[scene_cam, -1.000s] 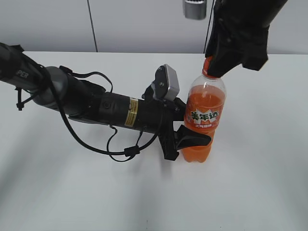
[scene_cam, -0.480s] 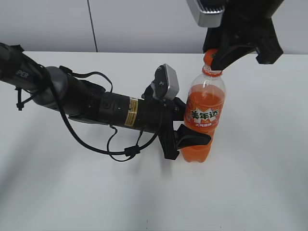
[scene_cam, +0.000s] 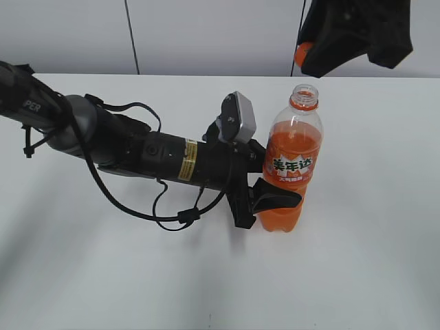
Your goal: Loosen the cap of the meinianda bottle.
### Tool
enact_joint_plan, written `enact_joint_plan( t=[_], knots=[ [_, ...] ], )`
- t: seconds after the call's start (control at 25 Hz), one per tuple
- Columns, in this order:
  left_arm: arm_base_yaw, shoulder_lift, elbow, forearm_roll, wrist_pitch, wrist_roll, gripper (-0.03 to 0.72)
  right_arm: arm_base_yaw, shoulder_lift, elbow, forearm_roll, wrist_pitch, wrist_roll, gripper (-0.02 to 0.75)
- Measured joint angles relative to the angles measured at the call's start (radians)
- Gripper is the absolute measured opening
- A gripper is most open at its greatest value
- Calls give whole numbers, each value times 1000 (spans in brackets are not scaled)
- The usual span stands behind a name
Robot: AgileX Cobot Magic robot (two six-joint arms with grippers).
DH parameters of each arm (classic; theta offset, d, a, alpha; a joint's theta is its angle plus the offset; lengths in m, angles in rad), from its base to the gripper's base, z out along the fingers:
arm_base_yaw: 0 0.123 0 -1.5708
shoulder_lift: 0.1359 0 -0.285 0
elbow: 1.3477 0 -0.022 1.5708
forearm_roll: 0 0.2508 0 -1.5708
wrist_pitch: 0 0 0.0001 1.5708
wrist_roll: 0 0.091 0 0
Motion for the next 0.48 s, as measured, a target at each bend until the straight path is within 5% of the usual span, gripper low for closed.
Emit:
enact_joint_plan(
  t=[0.48],
  knots=[
    [0, 0, 0, 0, 0, 0, 408, 0, -14, -6, 0, 0, 903, 270]
  ],
)
